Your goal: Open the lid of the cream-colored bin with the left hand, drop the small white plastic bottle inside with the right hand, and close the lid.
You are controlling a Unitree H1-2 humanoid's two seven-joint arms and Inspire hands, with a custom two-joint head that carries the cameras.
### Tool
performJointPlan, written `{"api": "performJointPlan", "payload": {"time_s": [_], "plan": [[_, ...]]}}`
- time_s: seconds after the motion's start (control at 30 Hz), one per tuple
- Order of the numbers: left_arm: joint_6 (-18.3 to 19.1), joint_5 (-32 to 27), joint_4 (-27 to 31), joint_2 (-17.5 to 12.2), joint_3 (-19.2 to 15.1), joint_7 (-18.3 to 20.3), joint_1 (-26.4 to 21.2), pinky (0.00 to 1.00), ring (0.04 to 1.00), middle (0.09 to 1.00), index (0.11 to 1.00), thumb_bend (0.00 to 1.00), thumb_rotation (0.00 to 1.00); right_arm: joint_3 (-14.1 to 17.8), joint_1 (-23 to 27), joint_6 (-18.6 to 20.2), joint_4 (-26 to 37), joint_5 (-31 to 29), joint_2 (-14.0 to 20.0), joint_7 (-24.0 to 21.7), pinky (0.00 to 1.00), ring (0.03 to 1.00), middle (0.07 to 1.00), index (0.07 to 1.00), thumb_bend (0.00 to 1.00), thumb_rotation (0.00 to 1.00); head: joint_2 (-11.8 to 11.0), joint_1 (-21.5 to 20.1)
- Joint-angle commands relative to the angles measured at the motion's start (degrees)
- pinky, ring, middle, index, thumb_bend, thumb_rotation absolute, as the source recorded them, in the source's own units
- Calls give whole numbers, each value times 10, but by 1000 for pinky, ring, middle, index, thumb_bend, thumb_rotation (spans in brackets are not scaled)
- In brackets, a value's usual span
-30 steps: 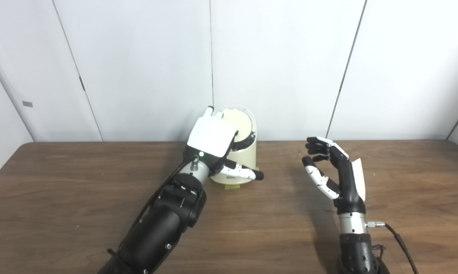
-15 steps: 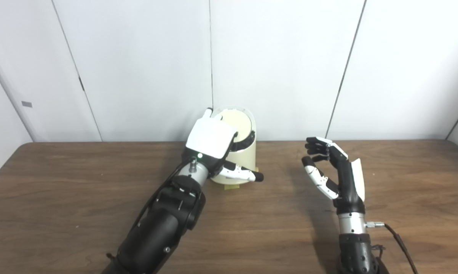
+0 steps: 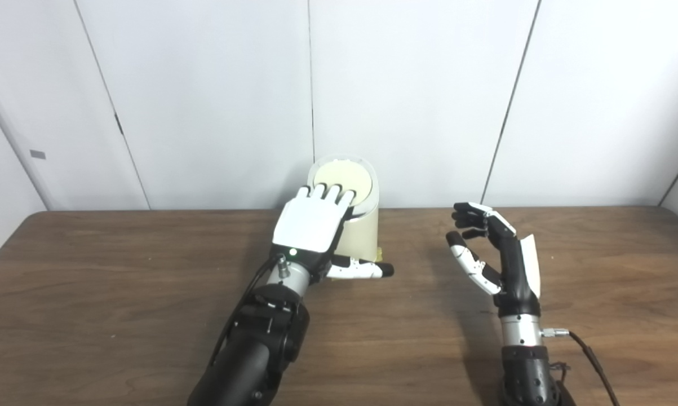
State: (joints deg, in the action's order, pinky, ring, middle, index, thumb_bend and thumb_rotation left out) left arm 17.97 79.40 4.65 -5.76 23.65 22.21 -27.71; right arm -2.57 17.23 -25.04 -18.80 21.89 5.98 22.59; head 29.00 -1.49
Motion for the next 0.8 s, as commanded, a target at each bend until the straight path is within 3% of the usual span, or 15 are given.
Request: {"api": "performJointPlan", "payload": {"time_s": [0.0, 0.43, 0.57, 0.67, 0.73, 0.77], "plan": [[7, 9, 6, 6, -9, -28, -28, 1000, 1000, 1000, 1000, 930, 1000, -7, -26, -12, -20, -2, -18, 2, 546, 635, 659, 681, 242, 525, 0, 0], [13, 3, 52, 12, -24, -47, -12, 1000, 1000, 1000, 1000, 936, 1000, -6, -27, -11, -19, -1, -18, 1, 544, 633, 655, 678, 242, 493, 0, 1], [8, -55, 90, 26, -58, -77, -1, 1000, 1000, 1000, 1000, 901, 1000, -7, -27, -13, -19, 1, -17, 2, 544, 634, 656, 678, 239, 501, 1, -1], [-63, -218, 102, 45, -129, -182, 18, 1000, 1000, 1000, 1000, 774, 1000, -8, -27, -15, -19, -5, -19, 1, 544, 633, 655, 675, 245, 509, 1, -3], [-160, -337, 85, 56, -177, -267, 30, 1000, 1000, 994, 986, 639, 1000, -8, -28, -15, -17, -7, -19, -1, 547, 636, 659, 678, 241, 495, 1, -3], [-210, -386, 76, 60, -195, -301, 37, 953, 955, 946, 937, 550, 1000, -9, -28, -16, -18, -7, -18, 1, 543, 634, 658, 678, 239, 490, 0, -3]]}}
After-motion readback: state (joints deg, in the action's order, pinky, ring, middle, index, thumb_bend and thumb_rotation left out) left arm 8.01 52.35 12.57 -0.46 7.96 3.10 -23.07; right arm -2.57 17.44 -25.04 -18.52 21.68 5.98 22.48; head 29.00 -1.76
